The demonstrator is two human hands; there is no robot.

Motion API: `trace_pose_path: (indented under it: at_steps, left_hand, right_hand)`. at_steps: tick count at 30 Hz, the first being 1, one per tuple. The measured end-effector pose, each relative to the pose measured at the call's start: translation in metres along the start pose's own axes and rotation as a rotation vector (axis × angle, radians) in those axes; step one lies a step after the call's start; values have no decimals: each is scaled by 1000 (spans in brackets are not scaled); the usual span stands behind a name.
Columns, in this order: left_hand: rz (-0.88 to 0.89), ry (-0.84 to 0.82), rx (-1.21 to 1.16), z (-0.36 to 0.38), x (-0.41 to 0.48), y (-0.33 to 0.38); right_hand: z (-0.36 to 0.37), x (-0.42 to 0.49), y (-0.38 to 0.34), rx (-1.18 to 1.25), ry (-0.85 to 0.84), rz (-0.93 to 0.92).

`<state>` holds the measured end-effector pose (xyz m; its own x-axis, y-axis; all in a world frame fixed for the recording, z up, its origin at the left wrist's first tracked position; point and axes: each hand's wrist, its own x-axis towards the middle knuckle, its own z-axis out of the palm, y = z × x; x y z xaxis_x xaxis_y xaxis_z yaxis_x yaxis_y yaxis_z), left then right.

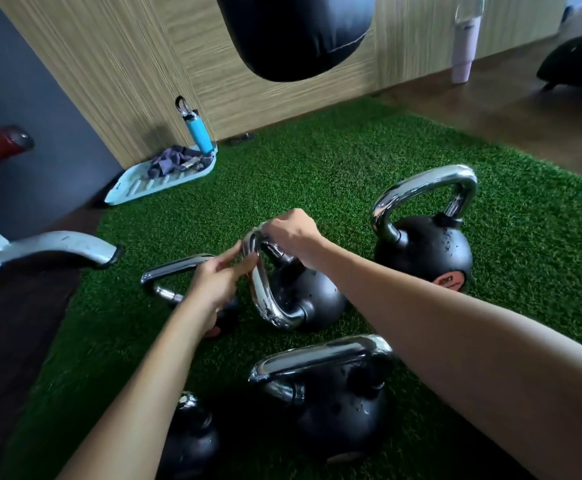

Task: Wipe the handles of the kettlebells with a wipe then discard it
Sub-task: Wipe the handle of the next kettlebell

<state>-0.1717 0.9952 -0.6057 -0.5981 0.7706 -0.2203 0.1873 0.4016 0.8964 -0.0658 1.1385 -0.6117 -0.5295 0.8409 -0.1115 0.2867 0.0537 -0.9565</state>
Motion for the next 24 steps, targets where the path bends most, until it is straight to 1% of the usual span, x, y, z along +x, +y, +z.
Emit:
trace_pose_path:
  at_steps: [2,4,7,10,12,14,15,18,20,22,24]
  left_hand:
    - [6,-14,-34,-6,1,-10]
    - [1,-25,-70,-9,-1,-19]
    - [-14,-5,-90,-10,5,-32]
    - [-19,-8,-113,-12,10,-39]
    - [9,-5,-133,-8,7,-33]
    - [28,17,-125,-4,4,-24]
    - [30,23,-120,-2,3,-21]
    - [48,18,-113,0,1,-18]
    - [39,-2,-123,0,-2,-17]
    - [17,2,-121,0,-4,-15]
    - [-3,12,-123,-1,-6,-14]
  right_hand:
    - [0,-4,0,-22,-84,-49]
    - [2,-5,9,-107,-113,-91]
    - [4,-6,18,-163,-88,-81]
    - [4,-14,16,-168,-16,-203]
    - [1,-26,13,-155,-79,-262]
    - [-4,-36,12,-102,-156,-267]
    - [-6,-38,12,-86,-160,-272]
    - [-9,-34,10,-120,-62,-294]
    - [-8,-30,4,-83,-22,-270]
    - [-6,-34,2,-18,-42,-250]
    - [-5,-44,7,-22,-103,-262]
